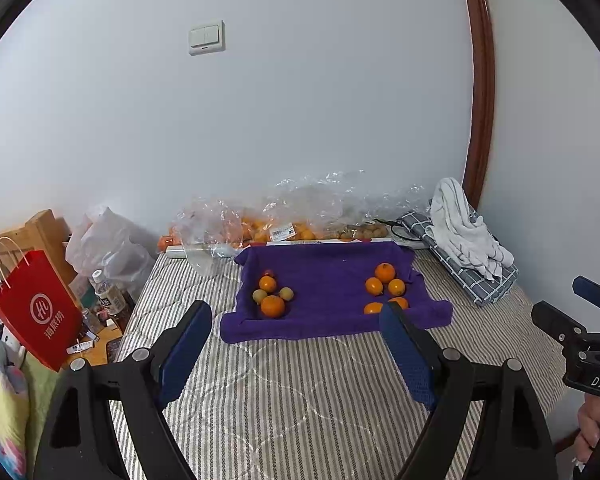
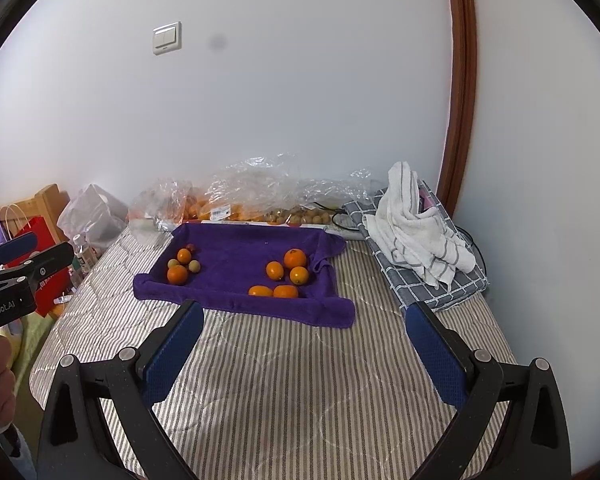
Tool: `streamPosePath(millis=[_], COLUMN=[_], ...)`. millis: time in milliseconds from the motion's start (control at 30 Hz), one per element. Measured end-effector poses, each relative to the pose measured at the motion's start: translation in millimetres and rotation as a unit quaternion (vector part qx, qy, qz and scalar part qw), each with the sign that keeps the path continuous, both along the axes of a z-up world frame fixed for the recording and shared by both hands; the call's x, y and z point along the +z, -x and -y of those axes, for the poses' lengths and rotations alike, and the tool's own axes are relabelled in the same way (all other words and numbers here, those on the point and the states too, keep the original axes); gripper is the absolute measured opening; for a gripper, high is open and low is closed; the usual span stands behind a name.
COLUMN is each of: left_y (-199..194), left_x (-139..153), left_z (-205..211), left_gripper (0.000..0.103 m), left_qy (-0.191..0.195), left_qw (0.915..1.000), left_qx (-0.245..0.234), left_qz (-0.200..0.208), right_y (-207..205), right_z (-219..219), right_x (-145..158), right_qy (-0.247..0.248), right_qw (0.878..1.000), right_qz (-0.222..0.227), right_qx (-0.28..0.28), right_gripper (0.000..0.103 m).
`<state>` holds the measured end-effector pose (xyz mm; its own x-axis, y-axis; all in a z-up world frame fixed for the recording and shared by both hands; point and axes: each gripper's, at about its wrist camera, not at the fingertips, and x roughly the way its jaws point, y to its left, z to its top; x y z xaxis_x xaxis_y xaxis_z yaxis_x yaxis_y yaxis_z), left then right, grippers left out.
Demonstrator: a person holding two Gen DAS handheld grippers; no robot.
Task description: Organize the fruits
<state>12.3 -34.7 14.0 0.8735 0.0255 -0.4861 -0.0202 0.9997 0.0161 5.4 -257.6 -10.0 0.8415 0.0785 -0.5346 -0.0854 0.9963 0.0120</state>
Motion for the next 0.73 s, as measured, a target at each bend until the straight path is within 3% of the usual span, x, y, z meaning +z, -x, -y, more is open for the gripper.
streamPosePath(millis=[733], left_y=[-0.4], left_x=[-1.2], left_z=[-0.9], left_gripper=[0.085], left_qy=[-0.003], left_qw=[1.0000], left_qx=[-0.003], left_qz=[0.002], right_y=[-0.1], right_z=[-2.5], right_x=[-1.1], right_qy=[0.000], right_qw=[1.000], right_qz=[0.001], right_qx=[0.002], right_gripper=[0.100])
